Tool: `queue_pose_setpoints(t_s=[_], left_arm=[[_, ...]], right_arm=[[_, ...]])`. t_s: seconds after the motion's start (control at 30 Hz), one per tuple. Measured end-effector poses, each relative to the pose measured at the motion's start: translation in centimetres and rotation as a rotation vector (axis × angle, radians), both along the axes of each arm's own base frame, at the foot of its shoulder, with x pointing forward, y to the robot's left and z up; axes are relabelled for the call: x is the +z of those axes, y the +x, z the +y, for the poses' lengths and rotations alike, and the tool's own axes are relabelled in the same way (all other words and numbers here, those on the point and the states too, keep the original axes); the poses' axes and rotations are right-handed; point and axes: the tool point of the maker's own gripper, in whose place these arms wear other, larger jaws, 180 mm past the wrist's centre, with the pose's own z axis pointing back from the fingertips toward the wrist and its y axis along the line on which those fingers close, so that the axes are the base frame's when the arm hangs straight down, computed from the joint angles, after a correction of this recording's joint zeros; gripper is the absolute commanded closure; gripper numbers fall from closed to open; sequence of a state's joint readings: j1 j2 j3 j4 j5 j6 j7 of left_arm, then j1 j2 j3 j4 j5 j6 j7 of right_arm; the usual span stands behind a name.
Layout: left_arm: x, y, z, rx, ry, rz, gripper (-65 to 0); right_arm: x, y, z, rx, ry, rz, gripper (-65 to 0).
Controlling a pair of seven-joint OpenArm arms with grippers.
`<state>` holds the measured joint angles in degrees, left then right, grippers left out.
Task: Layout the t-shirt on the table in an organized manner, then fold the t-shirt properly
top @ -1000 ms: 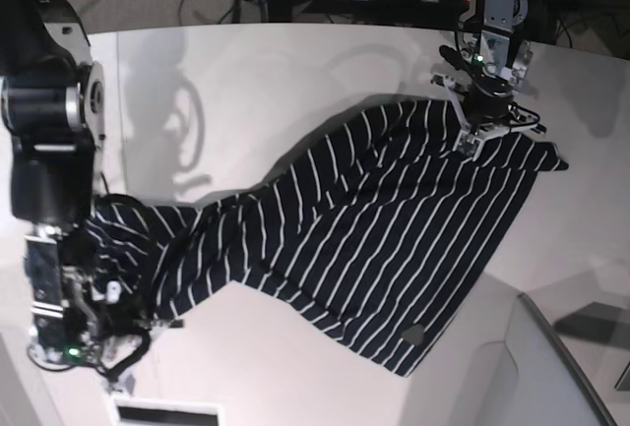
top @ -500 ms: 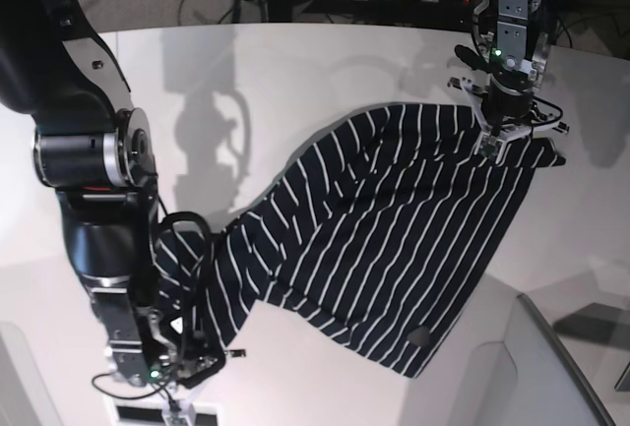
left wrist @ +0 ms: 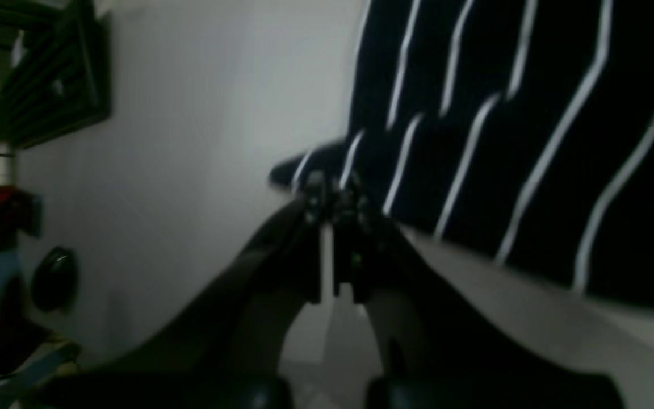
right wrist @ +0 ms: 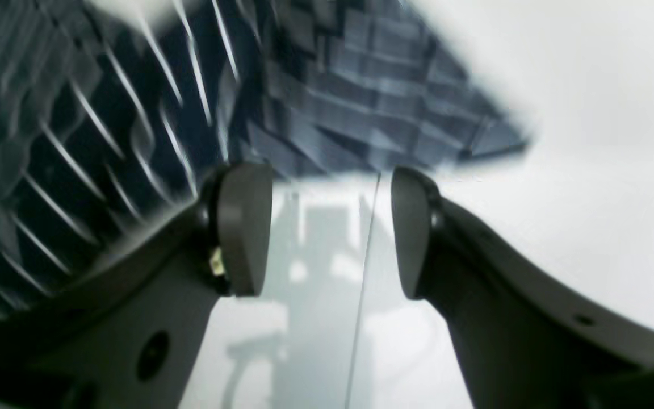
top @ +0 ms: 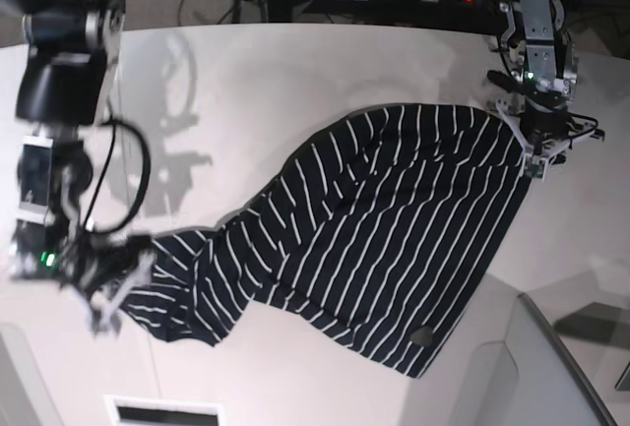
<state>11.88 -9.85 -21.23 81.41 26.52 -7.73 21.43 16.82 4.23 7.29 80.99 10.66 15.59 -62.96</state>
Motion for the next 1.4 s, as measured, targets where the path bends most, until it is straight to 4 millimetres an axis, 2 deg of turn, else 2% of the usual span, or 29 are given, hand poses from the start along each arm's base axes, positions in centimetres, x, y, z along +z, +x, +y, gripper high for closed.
queue_pose_setpoints(t_s=[0.07, 0.1, 0.17, 0.23, 0.4, 0.53, 0.73, 1.0, 1.03, 1.07, 1.17, 1.2, 1.33, 1.4], left_arm=[[0.0, 0.6, 0.0, 0.001, -0.003, -0.004, 0.0], [0.0, 0.7, 0.1, 0.002, 0.001, 0.001, 0.0], [0.0, 1.0, -0.3, -0.008, 0.001, -0.002, 0.0], [-0.2, 1.3, -1.2, -0.032, -0.007, 0.002, 0.0], [-0.5, 1.2, -1.5, -0.039, -0.014, 0.006, 0.0], [-0.5, 0.7, -1.0, -0.024, -0.007, 0.012, 0.0], [-1.0, -0.3, -0.6, -0.023, 0.001, 0.038, 0.0], [-1.3, -0.4, -0.4, -0.024, -0.002, 0.046, 0.0], [-1.3, -0.4, -0.4, -0.023, -0.001, 0.046, 0.0], [-1.3, -0.4, -0.4, -0.023, -0.001, 0.045, 0.0], [-1.3, -0.3, -0.4, -0.023, -0.001, 0.045, 0.0], [-1.3, -0.4, -0.4, -0.023, -0.001, 0.045, 0.0], [-1.2, -0.2, -0.4, -0.024, 0.000, 0.042, 0.0], [-1.2, -0.1, -0.4, -0.023, -0.002, 0.040, 0.0]], right_arm=[[-2.6, -2.0, 1.5, 0.010, 0.039, 0.055, -31.5], [-3.2, -2.1, 2.3, 0.007, 0.062, 0.041, -31.5], [-3.6, -2.1, 3.7, 0.017, 0.102, 0.023, -31.5], [-3.7, -2.2, 4.0, 0.017, 0.105, 0.026, -31.5], [-4.5, -1.5, 5.6, 0.012, 0.142, 0.048, -31.5], [-5.0, 0.4, 7.6, 0.024, 0.201, 0.050, -31.5], [-6.7, 0.7, 7.8, 0.009, 0.212, 0.089, -30.9], [-7.9, 0.8, 8.2, 0.001, 0.230, 0.102, -30.5], [-8.0, 0.7, 8.2, 0.001, 0.230, 0.103, -29.0], [-8.0, 0.8, 8.3, 0.001, 0.231, 0.103, -24.5], [-7.8, 0.9, 8.3, -0.001, 0.234, 0.092, -3.0], [-7.8, 1.0, 8.3, -0.002, 0.234, 0.085, 0.0], [-7.5, 1.0, 7.9, 0.000, 0.224, 0.084, -0.2], [-7.2, 0.3, 6.9, 0.012, 0.201, 0.105, -0.2]])
